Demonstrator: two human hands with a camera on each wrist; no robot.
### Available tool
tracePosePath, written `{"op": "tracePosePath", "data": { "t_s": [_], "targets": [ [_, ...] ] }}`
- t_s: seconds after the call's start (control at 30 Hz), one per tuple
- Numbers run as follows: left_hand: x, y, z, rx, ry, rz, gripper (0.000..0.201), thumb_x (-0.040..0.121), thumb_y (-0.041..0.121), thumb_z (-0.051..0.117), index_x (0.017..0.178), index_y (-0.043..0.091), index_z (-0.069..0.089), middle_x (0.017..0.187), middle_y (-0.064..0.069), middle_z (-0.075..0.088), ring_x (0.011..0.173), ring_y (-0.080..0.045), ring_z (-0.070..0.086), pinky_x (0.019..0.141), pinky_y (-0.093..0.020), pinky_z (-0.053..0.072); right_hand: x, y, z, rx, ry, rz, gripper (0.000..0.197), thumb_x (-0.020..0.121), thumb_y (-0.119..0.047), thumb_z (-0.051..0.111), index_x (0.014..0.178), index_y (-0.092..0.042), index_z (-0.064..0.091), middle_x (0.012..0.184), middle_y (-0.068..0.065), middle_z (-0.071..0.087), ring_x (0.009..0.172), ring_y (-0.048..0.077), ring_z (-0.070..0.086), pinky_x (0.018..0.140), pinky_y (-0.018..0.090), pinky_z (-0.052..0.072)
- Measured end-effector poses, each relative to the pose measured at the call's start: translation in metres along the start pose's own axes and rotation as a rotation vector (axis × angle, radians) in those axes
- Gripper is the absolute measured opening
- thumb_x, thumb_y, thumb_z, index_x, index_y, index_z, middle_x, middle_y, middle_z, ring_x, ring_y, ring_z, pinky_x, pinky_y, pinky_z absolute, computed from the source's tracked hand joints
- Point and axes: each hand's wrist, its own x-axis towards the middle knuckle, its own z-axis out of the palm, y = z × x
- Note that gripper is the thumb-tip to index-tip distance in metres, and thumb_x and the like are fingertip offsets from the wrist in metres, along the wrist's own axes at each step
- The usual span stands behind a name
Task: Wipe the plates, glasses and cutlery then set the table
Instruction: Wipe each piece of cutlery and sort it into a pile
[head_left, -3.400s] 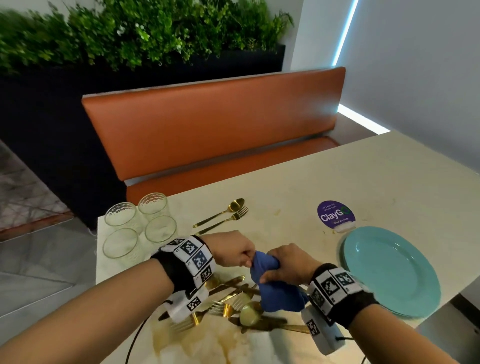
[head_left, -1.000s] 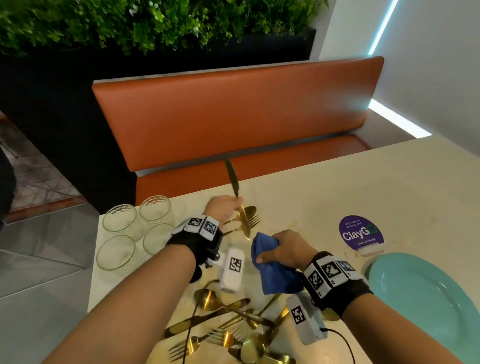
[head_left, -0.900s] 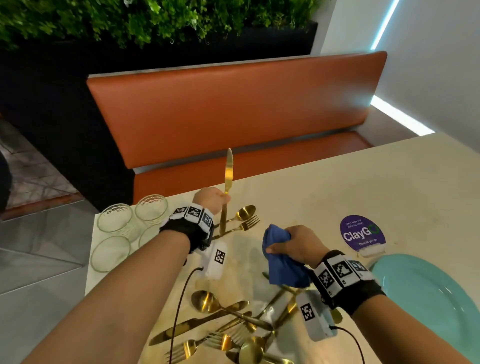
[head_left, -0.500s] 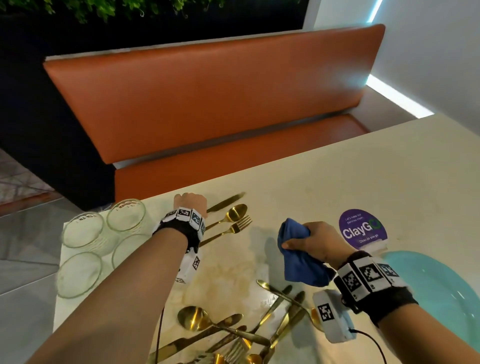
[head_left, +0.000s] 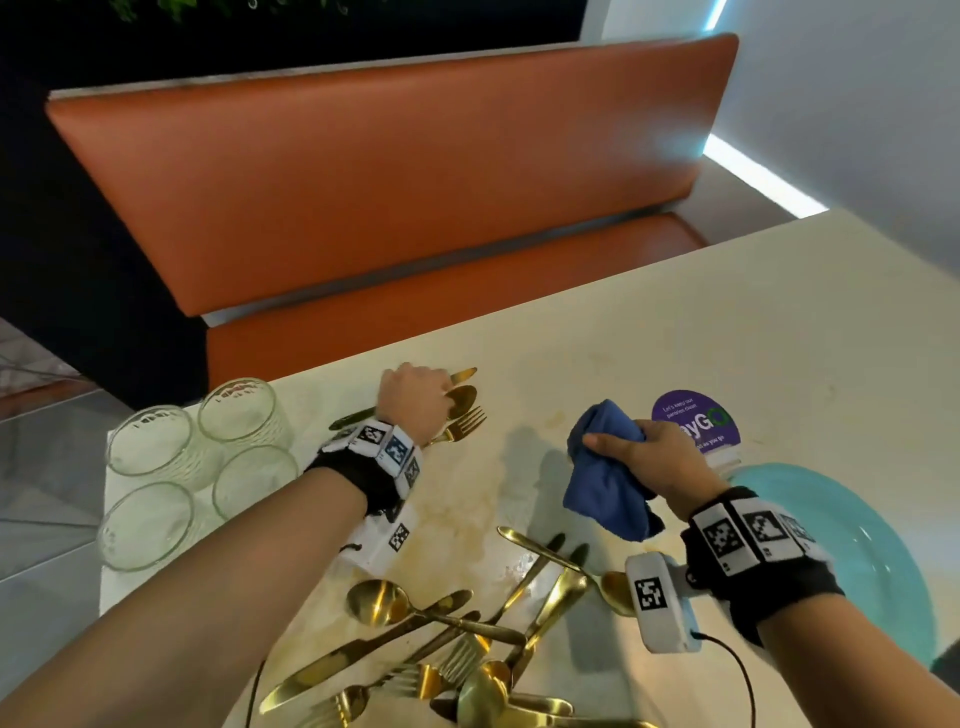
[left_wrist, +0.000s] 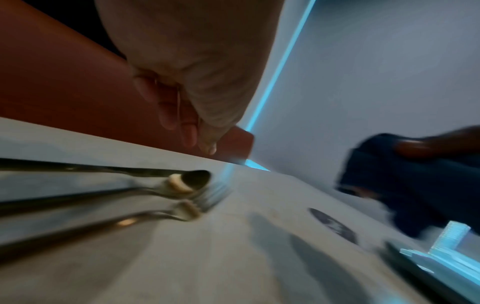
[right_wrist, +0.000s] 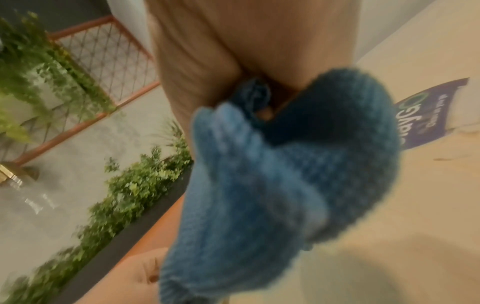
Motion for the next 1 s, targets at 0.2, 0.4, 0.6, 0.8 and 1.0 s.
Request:
{"op": "tracePosePath", "data": {
  "t_s": [0.2, 0.4, 0.6, 0.8, 1.0],
  "targets": [
    [-0.062, 0.082, 0.019, -0.176, -0.412, 0.335, 0.032, 0.088, 0.03, 0.061, 0.119, 0.023, 0.063, 0.123, -0.006, 0.056, 0.11, -0.025, 0.057, 0.097, -0.035, 0.047, -0.021, 0.014, -0.022, 0.163, 0.097, 0.087, 0.031, 0.081, -0.032, 0.069, 0.077, -0.003, 0.058, 0.072, 0.009, 0.06, 0.066, 0.024, 0.055, 0.057, 0.029, 0.043],
    [-0.088, 0.105, 0.038, -0.022, -0.437, 0.391, 0.03, 0.084, 0.029, 0.068, 0.113, 0.023, 0.067, 0.118, -0.011, 0.055, 0.105, -0.029, 0.057, 0.089, -0.034, 0.047, -0.049, 0.03, -0.031, 0.271, 0.09, 0.111, 0.025, 0.083, -0.027, 0.067, 0.08, -0.004, 0.06, 0.077, 0.01, 0.061, 0.067, 0.023, 0.056, 0.054, 0.027, 0.044],
    [-0.095, 0.111, 0.039, 0.018, -0.441, 0.352, 0.019, 0.088, 0.023, 0.062, 0.104, 0.021, 0.07, 0.119, -0.009, 0.05, 0.105, -0.027, 0.053, 0.093, -0.035, 0.048, -0.066, 0.049, -0.034, 0.142, 0.063, 0.1, 0.029, 0.085, -0.033, 0.064, 0.082, -0.005, 0.06, 0.087, 0.014, 0.063, 0.081, 0.028, 0.058, 0.07, 0.035, 0.05],
    [-0.1, 0.117, 0.038, 0.098, -0.483, 0.335, 0.027, 0.093, 0.016, 0.052, 0.12, 0.011, 0.054, 0.125, -0.013, 0.049, 0.113, -0.026, 0.051, 0.098, -0.033, 0.043, -0.077, 0.065, -0.045, 0.003, 0.055, 0.103, 0.032, 0.086, -0.037, 0.062, 0.079, -0.006, 0.06, 0.085, 0.013, 0.063, 0.077, 0.025, 0.057, 0.067, 0.031, 0.046],
    [-0.103, 0.117, 0.019, 0.164, -0.546, 0.385, 0.032, 0.098, 0.021, 0.043, 0.127, 0.013, 0.052, 0.127, -0.014, 0.046, 0.116, -0.026, 0.046, 0.1, -0.035, 0.039, -0.083, 0.07, -0.052, -0.2, 0.063, 0.02, 0.034, 0.087, -0.042, 0.058, 0.082, -0.008, 0.058, 0.082, 0.011, 0.063, 0.073, 0.023, 0.055, 0.066, 0.029, 0.044]
  ]
}}
